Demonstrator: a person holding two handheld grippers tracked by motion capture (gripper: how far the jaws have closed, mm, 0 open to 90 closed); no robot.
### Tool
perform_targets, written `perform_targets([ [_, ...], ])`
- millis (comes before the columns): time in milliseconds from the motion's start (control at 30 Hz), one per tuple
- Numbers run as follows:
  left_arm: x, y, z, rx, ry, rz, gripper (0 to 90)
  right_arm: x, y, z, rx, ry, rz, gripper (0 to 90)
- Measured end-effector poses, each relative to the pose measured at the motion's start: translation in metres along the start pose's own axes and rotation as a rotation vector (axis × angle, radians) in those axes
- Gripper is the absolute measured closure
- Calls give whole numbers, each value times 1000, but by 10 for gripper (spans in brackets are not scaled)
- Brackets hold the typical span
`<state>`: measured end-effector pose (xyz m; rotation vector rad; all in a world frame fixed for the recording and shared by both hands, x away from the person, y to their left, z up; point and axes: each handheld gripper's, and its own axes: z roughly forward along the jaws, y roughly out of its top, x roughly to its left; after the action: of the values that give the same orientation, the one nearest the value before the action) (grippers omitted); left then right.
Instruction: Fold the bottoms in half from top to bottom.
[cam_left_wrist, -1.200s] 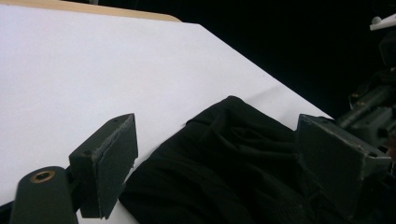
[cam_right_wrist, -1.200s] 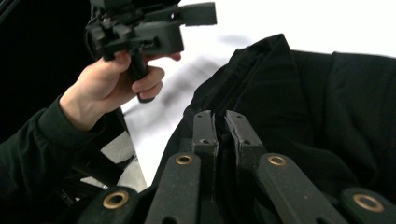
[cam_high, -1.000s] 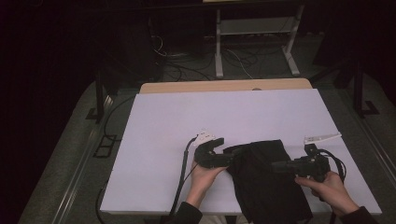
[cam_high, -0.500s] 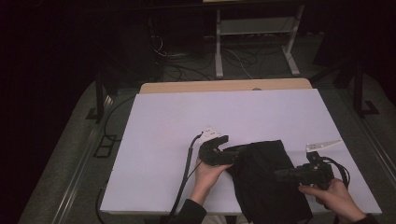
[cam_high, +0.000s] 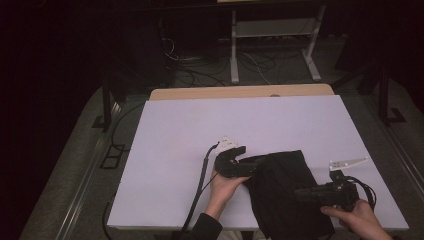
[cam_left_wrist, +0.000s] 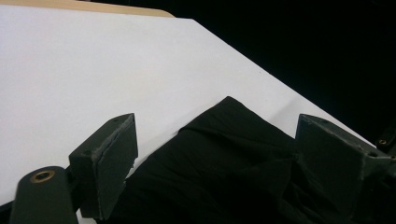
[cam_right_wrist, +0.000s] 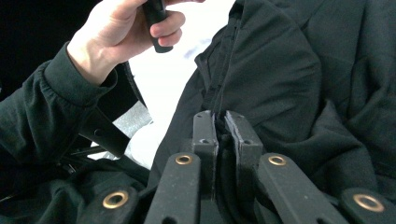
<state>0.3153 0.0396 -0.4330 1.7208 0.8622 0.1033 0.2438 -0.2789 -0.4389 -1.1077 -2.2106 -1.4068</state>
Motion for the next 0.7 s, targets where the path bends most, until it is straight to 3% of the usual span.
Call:
perform_targets([
  [467,1,0,-1,6,-2,2,137,0,-11,6,62,-9,58,778],
  [600,1,0,-2,11,-1,8,137,1,-10,6,105,-40,75,671],
  [700,2,-1,-2,12,2,8,137,7,-8,4,108,-45,35,512],
])
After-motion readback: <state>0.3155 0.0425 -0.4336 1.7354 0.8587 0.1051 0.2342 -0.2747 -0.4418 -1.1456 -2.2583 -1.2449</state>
